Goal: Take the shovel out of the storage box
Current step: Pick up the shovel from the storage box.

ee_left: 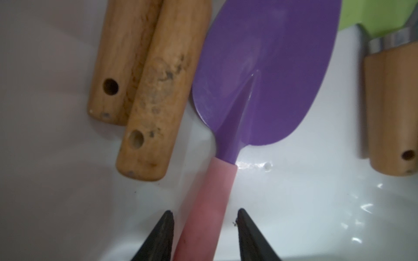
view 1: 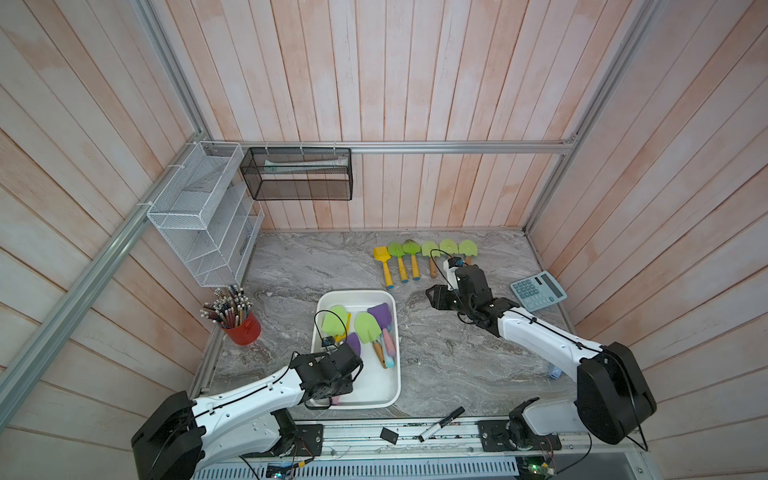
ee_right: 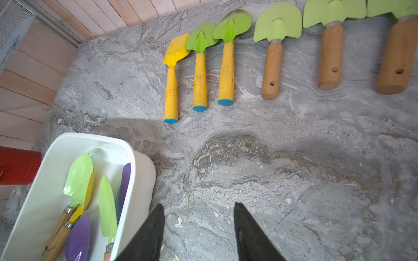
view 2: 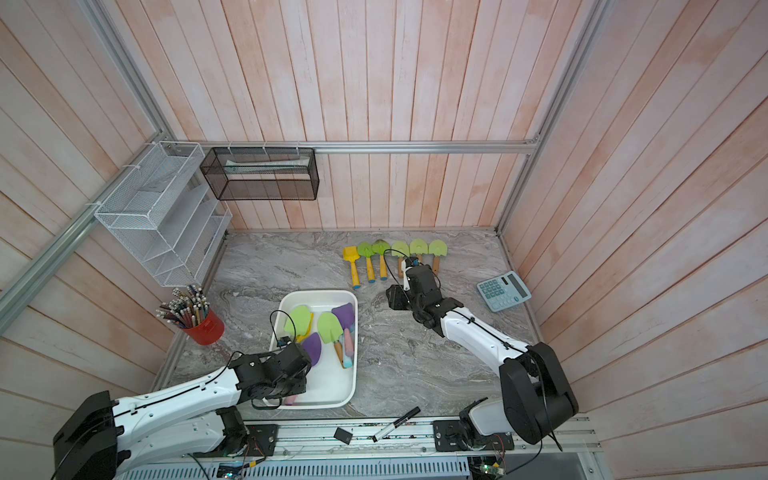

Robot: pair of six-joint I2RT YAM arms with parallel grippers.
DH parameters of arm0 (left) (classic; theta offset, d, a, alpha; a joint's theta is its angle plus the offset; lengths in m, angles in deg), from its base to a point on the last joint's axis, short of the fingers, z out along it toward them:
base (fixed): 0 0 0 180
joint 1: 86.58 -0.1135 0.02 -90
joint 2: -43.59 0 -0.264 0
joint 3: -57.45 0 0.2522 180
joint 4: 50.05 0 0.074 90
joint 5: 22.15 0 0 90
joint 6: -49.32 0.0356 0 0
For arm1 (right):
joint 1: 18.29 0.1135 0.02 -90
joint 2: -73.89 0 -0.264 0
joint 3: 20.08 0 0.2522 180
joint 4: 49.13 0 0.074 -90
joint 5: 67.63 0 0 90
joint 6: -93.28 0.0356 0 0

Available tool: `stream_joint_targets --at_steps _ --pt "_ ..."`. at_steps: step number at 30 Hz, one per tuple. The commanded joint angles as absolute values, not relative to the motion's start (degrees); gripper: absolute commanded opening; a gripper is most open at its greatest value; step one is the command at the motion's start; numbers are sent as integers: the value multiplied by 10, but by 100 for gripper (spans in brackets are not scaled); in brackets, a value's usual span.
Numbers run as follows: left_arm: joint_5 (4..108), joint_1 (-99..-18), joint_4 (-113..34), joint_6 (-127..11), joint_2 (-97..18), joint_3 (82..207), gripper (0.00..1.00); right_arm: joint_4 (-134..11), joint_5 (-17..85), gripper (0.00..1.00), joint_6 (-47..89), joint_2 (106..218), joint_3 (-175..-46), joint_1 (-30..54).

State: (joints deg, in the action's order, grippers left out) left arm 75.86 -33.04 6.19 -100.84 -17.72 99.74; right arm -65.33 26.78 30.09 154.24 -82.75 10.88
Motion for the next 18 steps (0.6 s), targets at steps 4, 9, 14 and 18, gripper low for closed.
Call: stream_joint_targets --at_steps 4,9,14,18 --pt "763 -324 71 -1020 -200 1020 46 -637 274 52 304 1552 -817 112" --pt "754 -324 57 -1011 -216 1021 36 -631 274 52 306 1557 -815 112" --pt "745 -324 42 -1000 -222 1027 27 -630 274 51 309 1555 -817 112" --pt "746 -324 42 -988 -223 1043 25 -635 272 52 308 1548 -819 112"
